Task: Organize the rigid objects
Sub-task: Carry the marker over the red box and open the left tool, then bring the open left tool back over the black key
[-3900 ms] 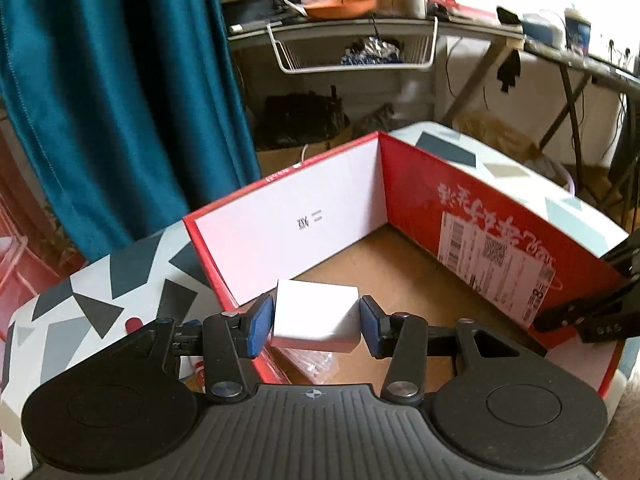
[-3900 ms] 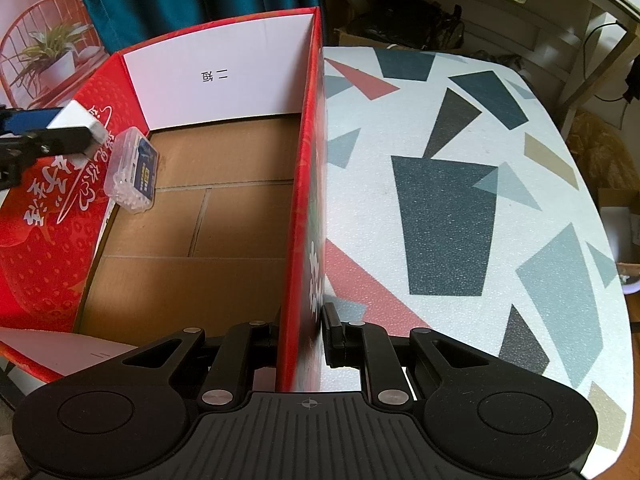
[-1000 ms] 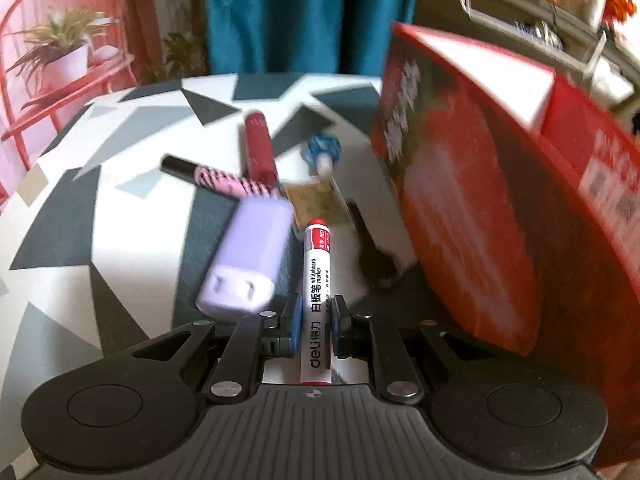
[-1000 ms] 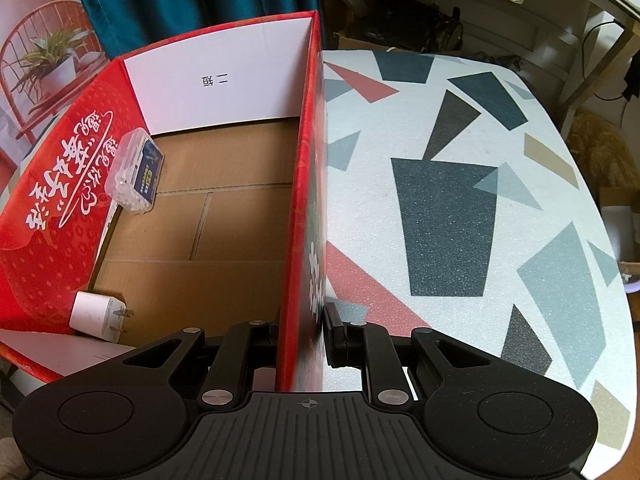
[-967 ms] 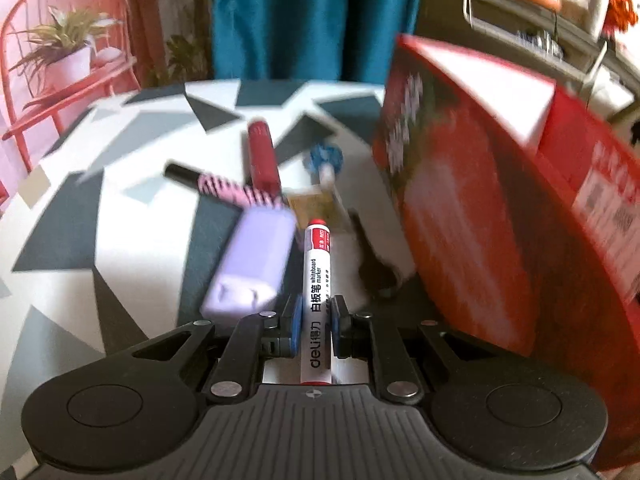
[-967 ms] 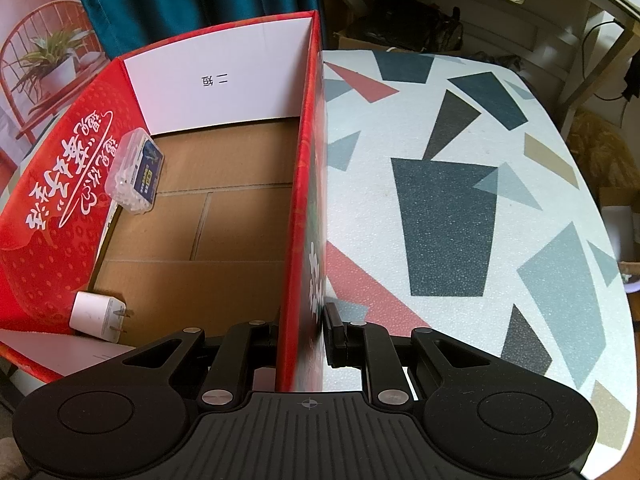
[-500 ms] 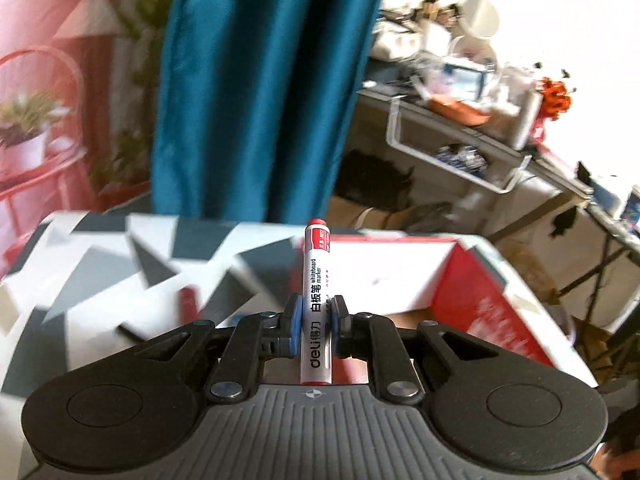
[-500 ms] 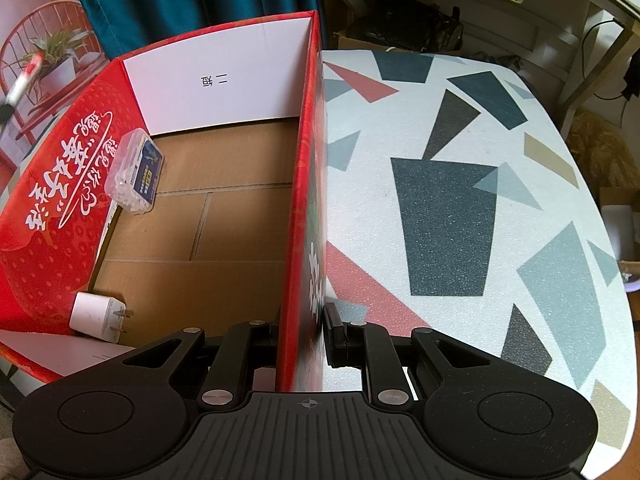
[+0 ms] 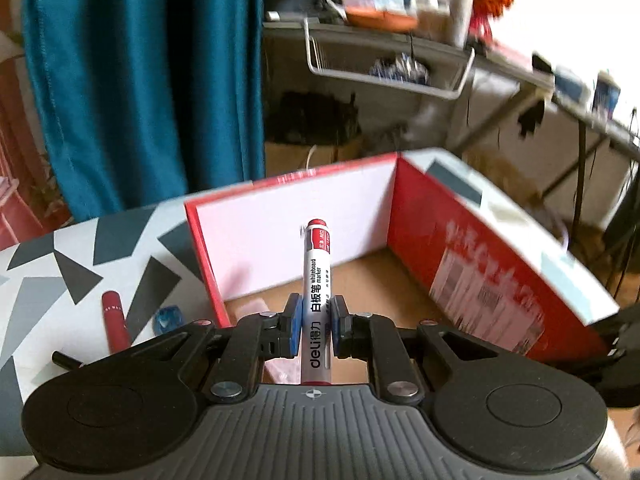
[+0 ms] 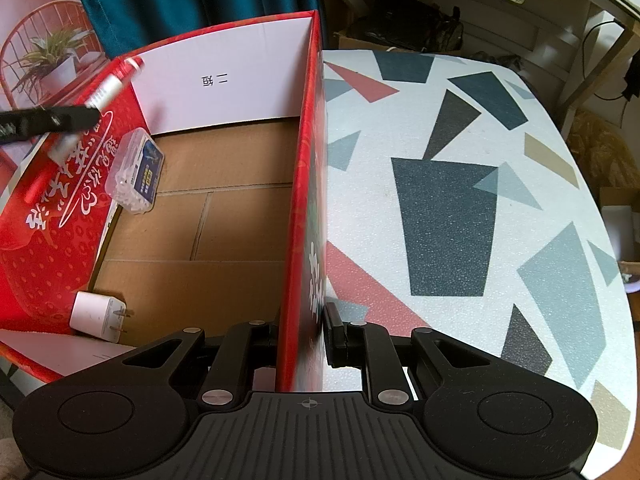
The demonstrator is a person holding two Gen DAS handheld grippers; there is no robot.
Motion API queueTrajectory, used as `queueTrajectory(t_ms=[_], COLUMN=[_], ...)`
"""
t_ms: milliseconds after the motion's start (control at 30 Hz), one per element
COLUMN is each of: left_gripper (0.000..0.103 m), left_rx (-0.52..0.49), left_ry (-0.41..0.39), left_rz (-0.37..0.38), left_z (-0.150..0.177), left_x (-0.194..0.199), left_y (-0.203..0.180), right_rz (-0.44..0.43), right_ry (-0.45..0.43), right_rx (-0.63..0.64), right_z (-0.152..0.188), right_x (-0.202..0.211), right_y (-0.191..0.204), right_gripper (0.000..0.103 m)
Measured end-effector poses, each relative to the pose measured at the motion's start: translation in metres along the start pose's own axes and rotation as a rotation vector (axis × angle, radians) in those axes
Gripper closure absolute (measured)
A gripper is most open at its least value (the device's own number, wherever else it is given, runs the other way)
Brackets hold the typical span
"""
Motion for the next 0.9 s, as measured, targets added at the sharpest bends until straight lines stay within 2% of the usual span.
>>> queueTrajectory(t_ms=[267, 533, 633, 700, 767, 900], left_gripper=[0.087, 0.085, 0.076, 0.058, 0.047, 0.046], left_rx=[-0.033, -0.009, 0.018, 0.037, 0.067, 0.109], left_ry=[0.065, 0.047, 0.015, -0.031, -0.089, -0.152], left_rz=[0.009, 0.043, 0.050, 0.046, 0.038, -0.007], left_z=[0.012, 0.008, 0.003, -0.004, -0.012, -0.021], left_x=[-0.012, -0.001, 0.009, 0.022, 0.037, 0.061], left_y=[0.004, 0.008, 0.015, 0.023, 0.035, 0.063], right_rz=[0.000, 0.000, -0.001, -0.001, -0.002, -0.002], right_ry=[0.000, 0.001, 0.003, 0.003, 0.003, 0.003], right_rx=[0.000, -0.001, 0.001, 0.000, 0.000, 0.000], right_z=[0.000, 0.000, 0.000, 0.000, 0.000, 0.000], right_x=[0.000, 0.000, -0.001, -0.001, -0.001, -0.001], right_y=[0.000, 0.001, 0.001, 0.001, 0.001, 0.001], right_gripper=[0.087, 0.087, 0.087, 0.087, 0.087, 0.087])
Point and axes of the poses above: each gripper's, at about its wrist camera, not at the fingertips, and x roughly against the way its jaws point, y to its left, z to its underside, the point moved 2 cm from there along -x, roughly the way its jaws point, and after that the axes turned 11 degrees about -y, right-handed, at the moved point
